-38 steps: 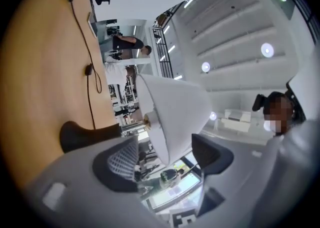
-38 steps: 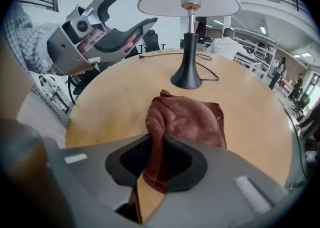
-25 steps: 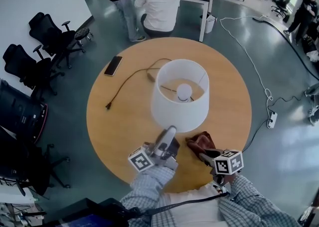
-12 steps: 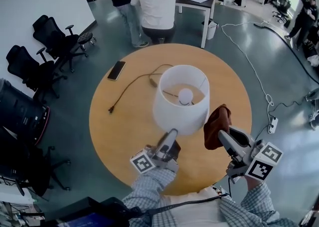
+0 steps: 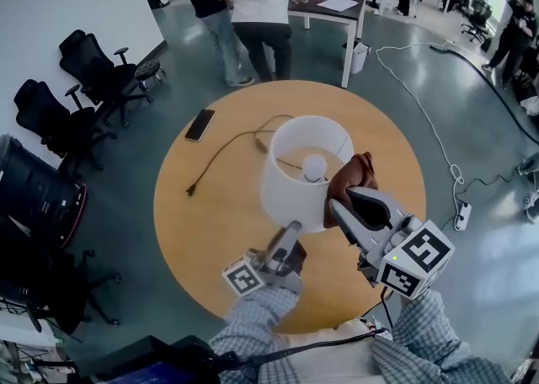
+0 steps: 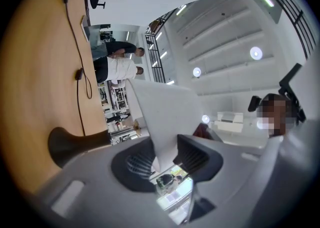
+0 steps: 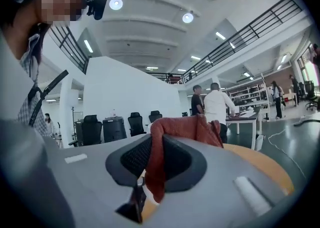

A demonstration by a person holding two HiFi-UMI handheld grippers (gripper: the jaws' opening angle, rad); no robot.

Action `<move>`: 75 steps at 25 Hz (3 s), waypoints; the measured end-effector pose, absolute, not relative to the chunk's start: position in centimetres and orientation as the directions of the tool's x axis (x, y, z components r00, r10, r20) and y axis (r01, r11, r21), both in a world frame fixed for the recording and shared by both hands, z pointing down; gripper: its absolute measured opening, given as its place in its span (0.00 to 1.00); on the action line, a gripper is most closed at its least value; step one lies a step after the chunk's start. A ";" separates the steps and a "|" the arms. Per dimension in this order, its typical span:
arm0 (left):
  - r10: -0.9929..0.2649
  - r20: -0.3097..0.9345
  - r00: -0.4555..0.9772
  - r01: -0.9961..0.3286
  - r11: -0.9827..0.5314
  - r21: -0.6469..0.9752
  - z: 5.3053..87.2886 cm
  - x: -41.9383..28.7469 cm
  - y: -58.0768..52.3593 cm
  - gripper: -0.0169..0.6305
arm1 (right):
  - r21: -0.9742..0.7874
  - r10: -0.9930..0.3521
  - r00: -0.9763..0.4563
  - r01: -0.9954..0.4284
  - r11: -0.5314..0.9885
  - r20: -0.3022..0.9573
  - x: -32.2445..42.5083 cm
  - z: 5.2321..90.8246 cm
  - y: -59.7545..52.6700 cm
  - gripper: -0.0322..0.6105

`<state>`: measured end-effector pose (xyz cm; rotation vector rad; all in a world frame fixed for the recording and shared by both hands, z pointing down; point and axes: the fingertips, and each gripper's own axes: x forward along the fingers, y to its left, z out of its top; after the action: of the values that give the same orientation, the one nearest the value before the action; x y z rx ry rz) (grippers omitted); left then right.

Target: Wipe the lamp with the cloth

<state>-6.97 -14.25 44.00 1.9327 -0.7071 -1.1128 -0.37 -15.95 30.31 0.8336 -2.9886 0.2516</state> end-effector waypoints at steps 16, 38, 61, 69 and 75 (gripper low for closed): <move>-0.770 -0.446 0.456 -0.086 -0.537 0.839 44.0 -7.1 -14.3 0.24 | -0.227 -0.581 -0.806 -0.590 0.775 0.113 5.0 33.0 -21.3 0.15; -0.775 -0.438 0.455 -0.097 -0.532 0.841 44.0 -7.0 -14.2 0.25 | 0.073 -0.419 -0.842 -0.420 0.905 0.341 2.7 36.4 -29.0 0.15; -0.798 -0.414 0.438 -0.147 -0.518 0.843 43.6 -7.1 -13.6 0.24 | 0.045 0.048 -0.907 0.073 0.996 0.419 -7.4 31.0 -32.6 0.15; -0.800 -0.415 0.434 -0.133 -0.513 0.848 44.0 -6.9 -13.6 0.23 | -0.102 0.164 -0.847 0.130 0.986 0.506 -8.8 36.1 -33.5 0.15; -0.801 -0.422 0.424 -0.126 -0.514 0.848 44.2 -7.0 -13.7 0.22 | -0.056 0.214 -0.836 0.216 0.975 0.505 -9.8 33.6 -33.1 0.15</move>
<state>-7.00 -13.68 44.22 1.9143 -0.7860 -1.1187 -9.80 -33.10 33.59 -0.3036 -2.5911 -0.0043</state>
